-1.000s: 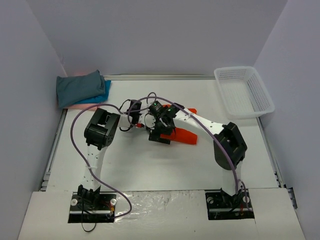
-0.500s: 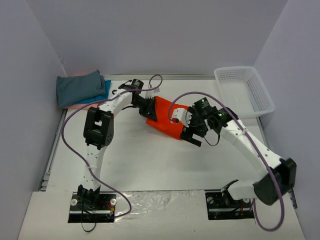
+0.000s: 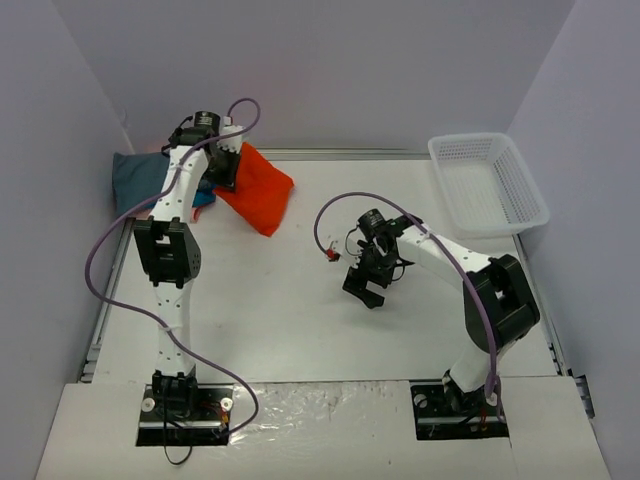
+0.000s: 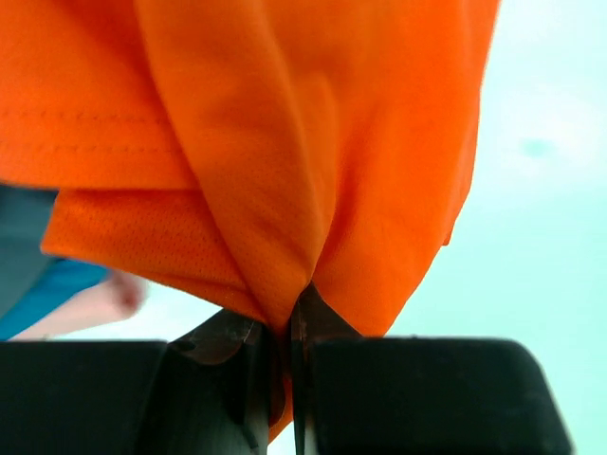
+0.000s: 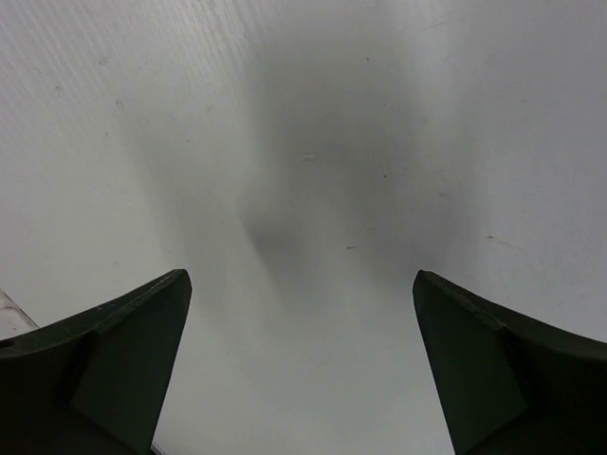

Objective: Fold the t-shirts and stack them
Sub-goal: Put the neatly folded tshirt into the corner of the board with the left arm

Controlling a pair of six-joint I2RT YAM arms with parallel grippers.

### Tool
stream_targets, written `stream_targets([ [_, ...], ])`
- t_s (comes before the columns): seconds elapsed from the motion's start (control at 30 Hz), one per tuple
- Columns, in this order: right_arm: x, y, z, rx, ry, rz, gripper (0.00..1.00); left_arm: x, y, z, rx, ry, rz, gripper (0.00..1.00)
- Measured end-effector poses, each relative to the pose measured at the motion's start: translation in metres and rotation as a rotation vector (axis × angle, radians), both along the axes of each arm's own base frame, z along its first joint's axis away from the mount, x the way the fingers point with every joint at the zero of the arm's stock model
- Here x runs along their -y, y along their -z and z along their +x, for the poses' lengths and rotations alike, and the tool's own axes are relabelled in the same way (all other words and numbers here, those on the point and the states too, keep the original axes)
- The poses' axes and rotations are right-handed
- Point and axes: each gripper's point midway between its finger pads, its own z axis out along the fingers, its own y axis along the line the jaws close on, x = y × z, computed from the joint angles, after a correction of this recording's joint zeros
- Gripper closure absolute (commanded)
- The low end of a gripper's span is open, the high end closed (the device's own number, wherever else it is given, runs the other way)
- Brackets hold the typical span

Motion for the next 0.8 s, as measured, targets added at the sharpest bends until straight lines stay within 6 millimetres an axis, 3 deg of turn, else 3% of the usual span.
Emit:
stream_targets([
  [0.13,0.002,0.009,-0.005,-0.027,0.007,-0.008,0.0,-0.061,-0.011,0.016,0.058,-0.097,0.119,0.98],
  [0.23,0.001,0.015,-0.008,-0.046,0.01,-0.012,0.0,-0.086,-0.021,0.028,0.111,-0.128,0.201,0.98],
  [0.57,0.001,0.04,-0.015,-0.115,0.013,-0.052,0.0,-0.113,-0.037,0.041,0.195,-0.116,0.367,0.98],
  [0.8,0.002,0.042,-0.015,-0.109,0.013,-0.071,0.0,-0.126,-0.058,0.051,0.263,-0.132,0.405,0.98],
])
